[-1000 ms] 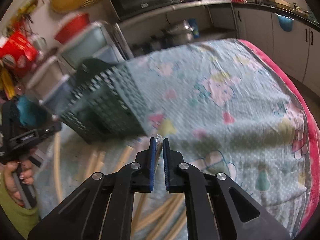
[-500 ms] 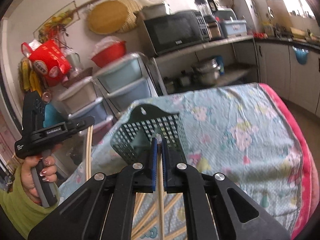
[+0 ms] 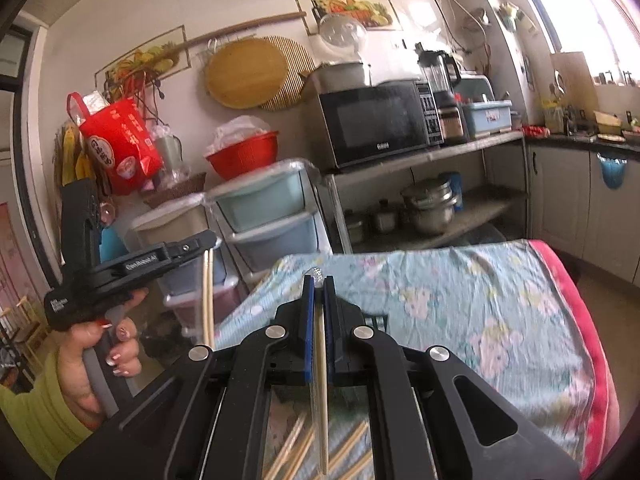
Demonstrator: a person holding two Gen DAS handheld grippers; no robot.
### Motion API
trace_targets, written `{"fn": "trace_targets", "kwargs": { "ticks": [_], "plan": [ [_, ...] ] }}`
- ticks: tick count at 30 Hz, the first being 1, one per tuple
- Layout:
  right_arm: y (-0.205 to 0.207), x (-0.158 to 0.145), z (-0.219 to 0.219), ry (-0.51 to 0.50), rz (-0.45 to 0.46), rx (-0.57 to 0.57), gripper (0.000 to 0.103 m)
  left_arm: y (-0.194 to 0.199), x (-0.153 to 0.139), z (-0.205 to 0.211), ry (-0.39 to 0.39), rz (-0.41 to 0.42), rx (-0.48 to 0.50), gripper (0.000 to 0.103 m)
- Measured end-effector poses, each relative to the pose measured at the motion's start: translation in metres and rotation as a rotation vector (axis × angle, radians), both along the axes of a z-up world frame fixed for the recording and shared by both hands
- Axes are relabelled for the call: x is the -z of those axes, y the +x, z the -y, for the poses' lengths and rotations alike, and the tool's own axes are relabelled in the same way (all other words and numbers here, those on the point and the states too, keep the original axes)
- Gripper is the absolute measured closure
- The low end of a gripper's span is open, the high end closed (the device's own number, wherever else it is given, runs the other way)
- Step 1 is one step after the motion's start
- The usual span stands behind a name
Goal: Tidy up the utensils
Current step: 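Lift the chopsticks with the left tool and lower them into the green caddy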
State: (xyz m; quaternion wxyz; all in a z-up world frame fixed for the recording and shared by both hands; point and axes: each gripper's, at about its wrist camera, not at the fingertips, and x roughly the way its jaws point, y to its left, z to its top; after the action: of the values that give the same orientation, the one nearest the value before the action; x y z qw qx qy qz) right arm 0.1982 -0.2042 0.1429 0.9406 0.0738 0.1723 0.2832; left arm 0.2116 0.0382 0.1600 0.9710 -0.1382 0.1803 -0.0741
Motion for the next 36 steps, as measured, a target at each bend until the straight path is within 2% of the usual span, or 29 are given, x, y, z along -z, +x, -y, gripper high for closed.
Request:
{"fn": "trace_targets", "kwargs": {
  "ticks": [17, 26, 36],
  "plan": [
    [0.045, -0.043, -0.011, 0.035, 0.122, 0.064, 0.098, 0.029, -0.029, 0.001, 0.038, 0.221, -0.211, 0.100],
    [0.069, -0.045, -0.010, 0.071, 0.135, 0.114, 0.098, 0.046, -0.008, -0.004, 0.043, 0.222, -0.245, 0.100],
    [0.084, -0.014, -0.022, 0.038, 0.156, 0.213, 0.098, 0.057, 0.026, 0.008, 0.126, 0.196, -0.210, 0.100]
  ]
}}
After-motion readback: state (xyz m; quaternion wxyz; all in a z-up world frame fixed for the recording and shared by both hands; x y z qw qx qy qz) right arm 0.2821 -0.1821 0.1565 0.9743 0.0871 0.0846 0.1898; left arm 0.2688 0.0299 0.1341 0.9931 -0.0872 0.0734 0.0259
